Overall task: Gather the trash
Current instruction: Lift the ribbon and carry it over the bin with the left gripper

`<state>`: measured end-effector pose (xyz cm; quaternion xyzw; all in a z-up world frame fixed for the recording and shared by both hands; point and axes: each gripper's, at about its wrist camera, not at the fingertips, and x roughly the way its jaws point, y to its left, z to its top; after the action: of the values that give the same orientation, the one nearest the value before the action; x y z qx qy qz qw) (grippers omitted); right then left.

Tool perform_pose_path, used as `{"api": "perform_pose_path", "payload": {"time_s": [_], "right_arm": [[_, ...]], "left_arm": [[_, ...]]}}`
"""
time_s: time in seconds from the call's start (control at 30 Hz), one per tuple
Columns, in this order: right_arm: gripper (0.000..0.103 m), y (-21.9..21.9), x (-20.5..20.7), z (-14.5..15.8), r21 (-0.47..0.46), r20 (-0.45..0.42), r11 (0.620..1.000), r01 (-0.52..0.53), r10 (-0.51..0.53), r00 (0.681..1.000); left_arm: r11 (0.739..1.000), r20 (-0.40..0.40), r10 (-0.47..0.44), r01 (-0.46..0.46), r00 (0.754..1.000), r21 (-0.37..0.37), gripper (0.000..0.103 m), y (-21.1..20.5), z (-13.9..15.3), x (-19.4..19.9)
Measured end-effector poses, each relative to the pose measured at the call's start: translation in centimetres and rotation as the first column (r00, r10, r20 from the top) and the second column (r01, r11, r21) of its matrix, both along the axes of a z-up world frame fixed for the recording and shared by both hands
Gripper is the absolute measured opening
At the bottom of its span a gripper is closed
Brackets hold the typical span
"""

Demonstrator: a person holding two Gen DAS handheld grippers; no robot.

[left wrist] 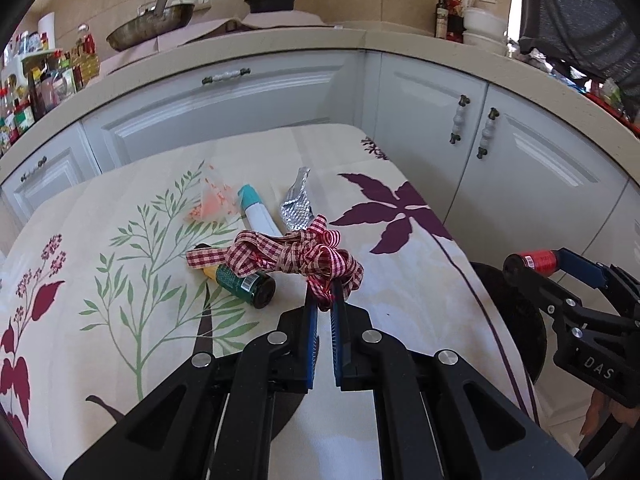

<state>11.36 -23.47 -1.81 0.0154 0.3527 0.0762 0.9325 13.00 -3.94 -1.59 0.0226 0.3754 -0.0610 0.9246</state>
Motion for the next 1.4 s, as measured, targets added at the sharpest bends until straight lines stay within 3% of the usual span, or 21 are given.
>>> {"api": "perform_pose_path", "payload": {"time_s": [0.63, 1.4], "right_arm": [[0.072, -3.6, -4.8, 1.7, -0.017, 0.048, 0.994, 0.111, -0.11, 0.993], [0.072, -9.1, -8.3, 2.3, -0.032, 0.077, 0.969, 0.245, -0.242, 0.967]], "left_arm": [[0.993, 0.072, -0.119, 0.118, 0.99, 0.013, 0.007, -3.4, 1.8, -4.2], [0.962, 0.117, -0.273, 0.274, 0.955, 0.004, 0.007, -10.2, 2.9, -6.1]]}}
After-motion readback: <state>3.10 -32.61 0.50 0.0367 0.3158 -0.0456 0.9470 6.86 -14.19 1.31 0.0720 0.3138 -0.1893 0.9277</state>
